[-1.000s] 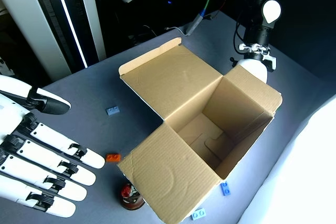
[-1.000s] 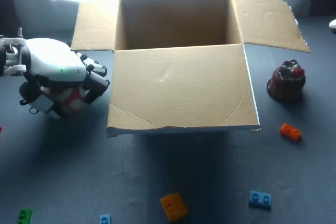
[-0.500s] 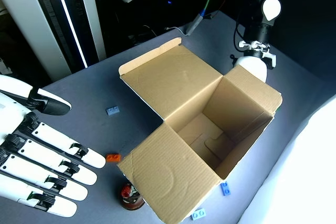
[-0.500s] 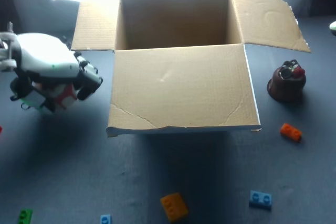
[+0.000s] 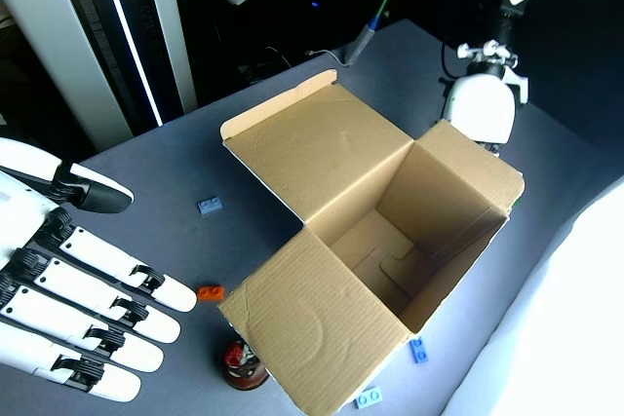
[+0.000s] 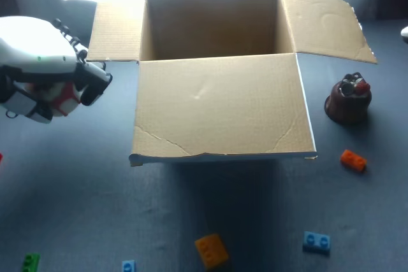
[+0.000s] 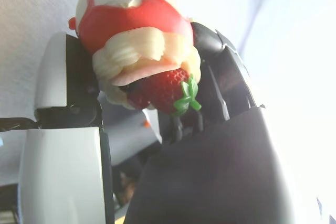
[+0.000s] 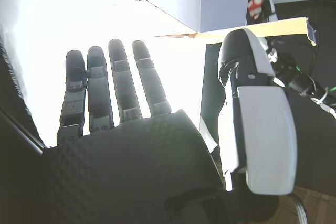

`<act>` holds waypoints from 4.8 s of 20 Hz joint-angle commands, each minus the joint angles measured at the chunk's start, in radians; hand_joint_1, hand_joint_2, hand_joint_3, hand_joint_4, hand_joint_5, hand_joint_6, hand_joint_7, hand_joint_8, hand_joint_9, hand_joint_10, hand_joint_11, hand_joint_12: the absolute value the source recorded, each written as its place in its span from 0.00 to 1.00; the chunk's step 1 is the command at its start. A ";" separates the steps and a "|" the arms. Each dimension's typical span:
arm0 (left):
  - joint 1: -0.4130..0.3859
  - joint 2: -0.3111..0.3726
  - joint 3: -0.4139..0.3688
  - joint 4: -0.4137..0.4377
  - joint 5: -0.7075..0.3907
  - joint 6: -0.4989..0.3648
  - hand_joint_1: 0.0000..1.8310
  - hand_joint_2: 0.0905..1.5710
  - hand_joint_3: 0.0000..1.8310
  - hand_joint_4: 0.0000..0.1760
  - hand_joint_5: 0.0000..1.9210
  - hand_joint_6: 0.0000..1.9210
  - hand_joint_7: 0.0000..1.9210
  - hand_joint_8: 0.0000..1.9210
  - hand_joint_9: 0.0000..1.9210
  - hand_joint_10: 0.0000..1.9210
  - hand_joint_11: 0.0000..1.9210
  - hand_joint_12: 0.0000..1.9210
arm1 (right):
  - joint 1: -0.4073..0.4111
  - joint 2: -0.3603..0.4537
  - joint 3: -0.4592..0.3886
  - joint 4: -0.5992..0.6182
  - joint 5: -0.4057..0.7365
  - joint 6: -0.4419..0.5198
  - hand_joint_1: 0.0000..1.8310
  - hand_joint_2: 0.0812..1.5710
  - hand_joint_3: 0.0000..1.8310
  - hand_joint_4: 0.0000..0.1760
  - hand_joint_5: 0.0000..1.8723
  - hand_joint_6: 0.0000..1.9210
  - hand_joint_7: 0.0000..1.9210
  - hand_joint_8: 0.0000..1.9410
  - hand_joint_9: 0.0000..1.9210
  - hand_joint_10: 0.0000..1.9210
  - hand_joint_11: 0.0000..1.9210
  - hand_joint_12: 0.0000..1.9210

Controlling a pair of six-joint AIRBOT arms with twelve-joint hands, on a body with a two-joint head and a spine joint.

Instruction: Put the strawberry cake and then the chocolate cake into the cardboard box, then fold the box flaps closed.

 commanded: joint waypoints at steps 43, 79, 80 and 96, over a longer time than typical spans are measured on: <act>-0.482 -0.087 -0.010 0.201 -0.121 -0.096 0.80 0.79 0.00 0.00 0.29 0.60 0.30 0.82 0.34 0.86 0.24 1.00 | 0.016 0.009 0.013 0.132 0.090 -0.002 0.06 0.71 0.00 0.00 0.08 0.00 0.09 0.00 0.08 0.00 0.00 0.26; -0.509 -0.337 0.155 0.359 -0.059 -0.050 0.14 0.56 0.02 0.60 0.04 0.00 0.08 0.00 0.13 0.01 0.00 0.59 | -0.149 -0.337 0.395 0.346 0.166 0.379 0.26 0.64 0.00 0.00 0.06 0.00 0.10 0.00 0.10 0.00 0.00 0.23; -0.516 -0.336 0.167 0.364 -0.064 -0.050 0.14 0.56 0.02 0.60 0.04 0.00 0.08 0.00 0.13 0.01 0.00 0.59 | -0.155 -0.348 0.404 0.346 0.170 0.378 0.26 0.64 0.00 0.00 0.06 0.00 0.10 0.00 0.10 0.00 0.00 0.23; -0.576 -0.169 0.241 0.499 -0.234 -0.218 0.15 0.61 0.00 0.56 0.05 0.00 0.09 0.00 0.14 0.00 0.00 0.60 | -0.216 -0.563 0.569 0.351 0.172 0.372 0.62 0.66 0.01 0.00 0.04 0.00 0.06 0.00 0.08 0.00 0.00 0.16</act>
